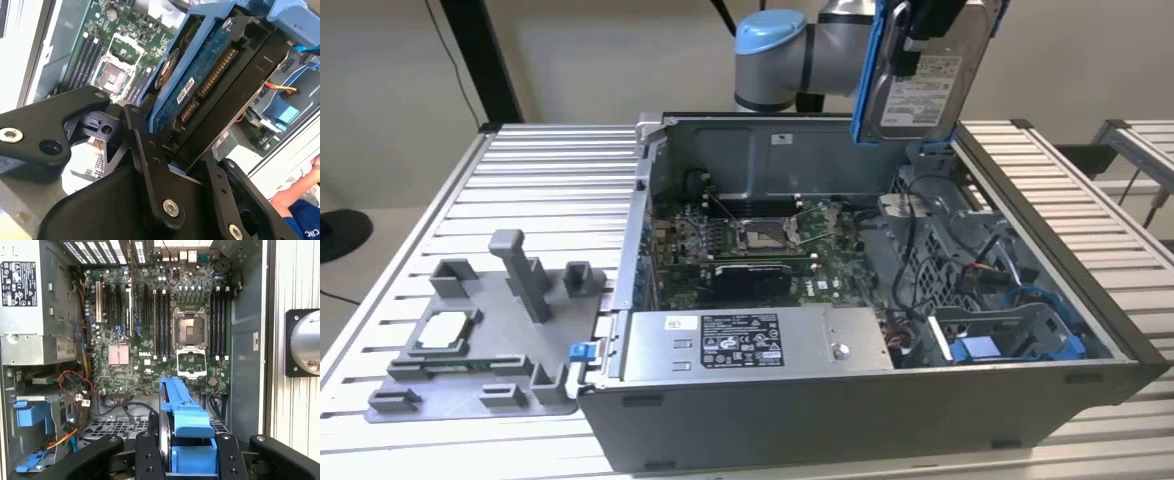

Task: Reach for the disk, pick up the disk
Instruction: 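Pick up the disk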

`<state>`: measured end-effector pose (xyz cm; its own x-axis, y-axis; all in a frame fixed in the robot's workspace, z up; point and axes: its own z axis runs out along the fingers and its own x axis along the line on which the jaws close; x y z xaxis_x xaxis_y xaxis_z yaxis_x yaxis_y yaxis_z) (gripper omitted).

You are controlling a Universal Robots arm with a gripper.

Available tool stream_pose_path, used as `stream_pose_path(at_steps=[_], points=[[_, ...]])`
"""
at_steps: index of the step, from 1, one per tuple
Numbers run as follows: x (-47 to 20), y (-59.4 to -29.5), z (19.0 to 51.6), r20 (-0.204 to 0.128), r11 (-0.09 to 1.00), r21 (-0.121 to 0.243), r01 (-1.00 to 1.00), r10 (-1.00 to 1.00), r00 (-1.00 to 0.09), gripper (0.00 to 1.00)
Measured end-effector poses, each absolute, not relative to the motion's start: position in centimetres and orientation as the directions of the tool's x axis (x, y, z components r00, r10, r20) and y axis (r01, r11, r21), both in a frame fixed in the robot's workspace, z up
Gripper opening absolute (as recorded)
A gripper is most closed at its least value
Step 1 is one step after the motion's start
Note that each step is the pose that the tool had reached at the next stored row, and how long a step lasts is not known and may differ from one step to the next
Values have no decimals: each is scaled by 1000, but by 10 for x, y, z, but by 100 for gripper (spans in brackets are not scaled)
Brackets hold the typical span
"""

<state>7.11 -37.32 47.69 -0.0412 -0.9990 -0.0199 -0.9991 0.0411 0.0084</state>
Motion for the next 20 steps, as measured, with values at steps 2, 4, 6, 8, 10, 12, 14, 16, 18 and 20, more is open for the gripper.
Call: stream_pose_path(at_steps=[2,4,6,8,10,12,14,16,18,20], points=[[77,-373,477,-20,41,8,-999,-999,-41,0],[83,-373,477,-20,41,8,-999,-999,-41,0],[89,-373,477,-20,41,8,-999,-999,-41,0],[93,-373,477,-20,41,8,-999,-999,-41,0],[93,-373,477,-20,41,8,-999,-999,-41,0],[94,-373,477,-20,41,8,-999,-999,-41,0],[94,-373,477,-20,41,8,-999,-999,-41,0],[94,-373,477,-20,41,8,-999,-999,-41,0],[95,-373,477,-20,41,8,-999,-999,-41,0],[95,-373,477,-20,41,8,-999,-999,-41,0]])
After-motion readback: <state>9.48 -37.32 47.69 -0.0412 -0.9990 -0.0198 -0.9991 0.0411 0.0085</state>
